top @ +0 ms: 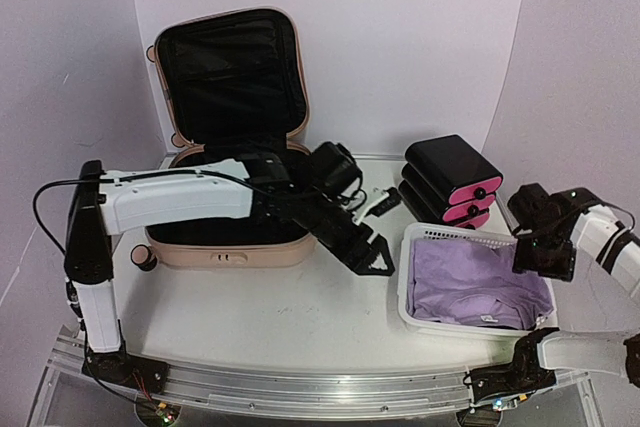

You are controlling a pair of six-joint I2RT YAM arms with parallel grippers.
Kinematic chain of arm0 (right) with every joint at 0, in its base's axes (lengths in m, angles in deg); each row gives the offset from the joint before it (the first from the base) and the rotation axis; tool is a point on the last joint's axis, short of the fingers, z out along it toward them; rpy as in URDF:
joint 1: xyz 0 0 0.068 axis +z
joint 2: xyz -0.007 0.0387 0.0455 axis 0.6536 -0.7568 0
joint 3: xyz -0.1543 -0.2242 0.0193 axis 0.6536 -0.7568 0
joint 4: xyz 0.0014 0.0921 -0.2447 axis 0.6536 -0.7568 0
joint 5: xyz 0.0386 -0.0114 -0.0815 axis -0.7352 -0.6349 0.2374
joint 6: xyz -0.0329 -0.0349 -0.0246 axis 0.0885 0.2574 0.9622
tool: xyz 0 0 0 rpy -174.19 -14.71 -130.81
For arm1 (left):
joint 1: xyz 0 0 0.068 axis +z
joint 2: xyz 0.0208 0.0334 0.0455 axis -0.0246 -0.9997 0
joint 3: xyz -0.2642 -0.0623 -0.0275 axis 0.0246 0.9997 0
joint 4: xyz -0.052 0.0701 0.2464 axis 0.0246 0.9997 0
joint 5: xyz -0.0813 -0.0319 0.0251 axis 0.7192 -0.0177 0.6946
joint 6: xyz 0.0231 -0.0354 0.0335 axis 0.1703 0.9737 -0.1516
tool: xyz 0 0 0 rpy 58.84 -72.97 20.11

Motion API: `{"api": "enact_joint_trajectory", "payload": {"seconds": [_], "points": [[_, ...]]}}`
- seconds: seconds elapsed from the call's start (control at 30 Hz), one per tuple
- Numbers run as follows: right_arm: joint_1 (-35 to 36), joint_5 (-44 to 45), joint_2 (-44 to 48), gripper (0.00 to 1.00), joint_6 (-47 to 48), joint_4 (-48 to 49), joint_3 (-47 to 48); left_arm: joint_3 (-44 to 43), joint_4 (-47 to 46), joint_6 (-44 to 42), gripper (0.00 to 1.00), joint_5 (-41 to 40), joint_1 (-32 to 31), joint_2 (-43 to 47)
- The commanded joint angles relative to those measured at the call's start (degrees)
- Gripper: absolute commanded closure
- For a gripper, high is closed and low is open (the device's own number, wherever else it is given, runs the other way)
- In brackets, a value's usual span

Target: Open, take out, and arrange the luggage

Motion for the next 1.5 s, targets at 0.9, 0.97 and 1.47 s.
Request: {"api": "enact_joint_trajectory", "payload": {"seconds": [0.9,0.97,1.47], "points": [[34.05,-19.14,-31.8,0.49,8.6,11.26,18.79,25.09,-12.28,7.14,0.13,-13.87,15.68,24.21],[34.29,-20.71,-28.28,0.53,7.04,11.39,15.57,24.04,-12.26,6.59,0.13,-13.29,15.7,22.95],[17.65,-28.21,-21.83,0.02,18.89,10.77,31.29,19.55,-11.37,6.4,0.13,-10.82,16.45,20.51]]}}
